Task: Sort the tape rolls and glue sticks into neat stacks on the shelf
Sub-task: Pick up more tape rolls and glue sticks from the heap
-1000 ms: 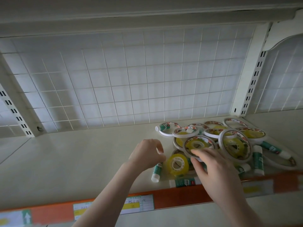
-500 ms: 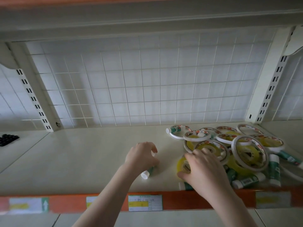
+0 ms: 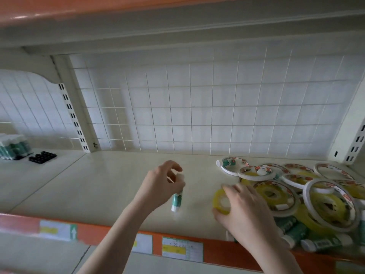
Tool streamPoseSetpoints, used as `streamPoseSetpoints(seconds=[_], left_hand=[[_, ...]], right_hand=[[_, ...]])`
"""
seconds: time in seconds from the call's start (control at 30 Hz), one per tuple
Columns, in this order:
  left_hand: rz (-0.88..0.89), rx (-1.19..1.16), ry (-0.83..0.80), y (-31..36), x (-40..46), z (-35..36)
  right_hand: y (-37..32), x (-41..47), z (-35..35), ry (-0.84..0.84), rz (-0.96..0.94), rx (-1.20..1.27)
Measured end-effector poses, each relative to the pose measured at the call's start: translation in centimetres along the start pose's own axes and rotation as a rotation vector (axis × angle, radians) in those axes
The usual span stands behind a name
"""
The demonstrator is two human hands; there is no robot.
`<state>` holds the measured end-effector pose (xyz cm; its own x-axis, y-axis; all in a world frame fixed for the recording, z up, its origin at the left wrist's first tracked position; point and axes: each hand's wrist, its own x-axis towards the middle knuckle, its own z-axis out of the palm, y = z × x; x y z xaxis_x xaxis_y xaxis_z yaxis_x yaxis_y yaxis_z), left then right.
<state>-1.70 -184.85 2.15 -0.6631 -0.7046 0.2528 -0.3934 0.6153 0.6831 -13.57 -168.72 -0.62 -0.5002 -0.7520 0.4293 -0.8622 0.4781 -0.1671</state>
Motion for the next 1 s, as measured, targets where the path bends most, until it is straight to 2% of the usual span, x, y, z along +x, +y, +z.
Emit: streamPoseSetpoints(seconds=[0.27,0.53,0.83,1.0], left_hand=[[-0.037,0.015,0.29,-4.5,-1.9,-7.4],[-0.06,0.01,0.452,-13.6,-4.9,-17.5],[-0.018,0.003,0.508,-27.0,-6.8,-33.1],[-0.003,0.002,0.485,-32.7,-5.9,-38.9]], right_hand=[[-6.9,2.5,3.0,0.016,-0.124,0.202],[-19.8,5.4,6.6,-0.009,-0.185,0.38],[-38.8,7.9,10.6,0.051,-0.137,0.385],[-46.6,9.5,12.1,-0.003,-0.139,0.362]])
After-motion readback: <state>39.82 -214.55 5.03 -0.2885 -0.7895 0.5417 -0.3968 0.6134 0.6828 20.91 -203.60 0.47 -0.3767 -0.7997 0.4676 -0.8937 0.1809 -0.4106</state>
